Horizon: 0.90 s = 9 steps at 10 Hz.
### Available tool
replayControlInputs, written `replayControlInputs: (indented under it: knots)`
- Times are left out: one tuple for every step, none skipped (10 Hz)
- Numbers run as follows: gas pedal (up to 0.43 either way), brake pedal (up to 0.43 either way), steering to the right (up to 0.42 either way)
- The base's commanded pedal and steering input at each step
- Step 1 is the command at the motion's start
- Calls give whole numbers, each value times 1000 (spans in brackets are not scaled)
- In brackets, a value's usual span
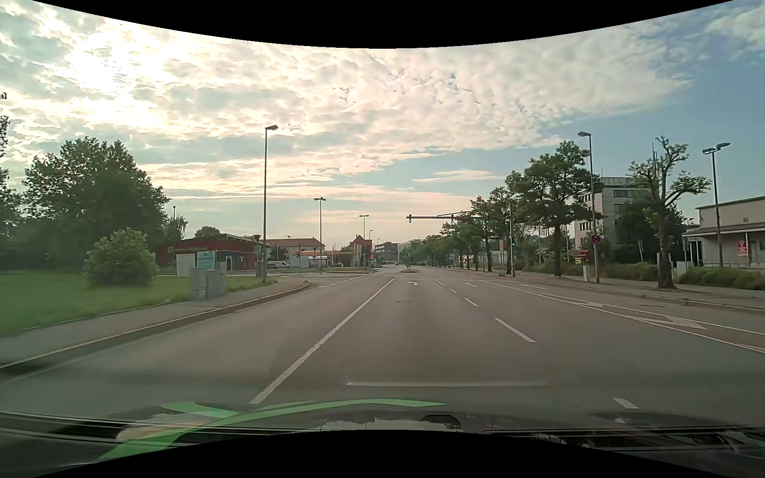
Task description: Follow the waypoints while adhering to traffic rules and regulations
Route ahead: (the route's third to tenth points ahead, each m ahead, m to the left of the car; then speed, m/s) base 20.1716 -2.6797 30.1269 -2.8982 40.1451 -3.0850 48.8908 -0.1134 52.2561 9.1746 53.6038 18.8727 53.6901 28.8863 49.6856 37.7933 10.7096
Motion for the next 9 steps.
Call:
replayControlInputs:
  knots:
    - [0, 0, -1]
    - [0, 0, 0]
    - [0, 0, 0]
    - [0, 0, 2]
    - [0, 0, 3]
    - [0, 0, 3]
    - [0, 0, 4]
    - [0, 0, 5]
    - [0, 0, 6]
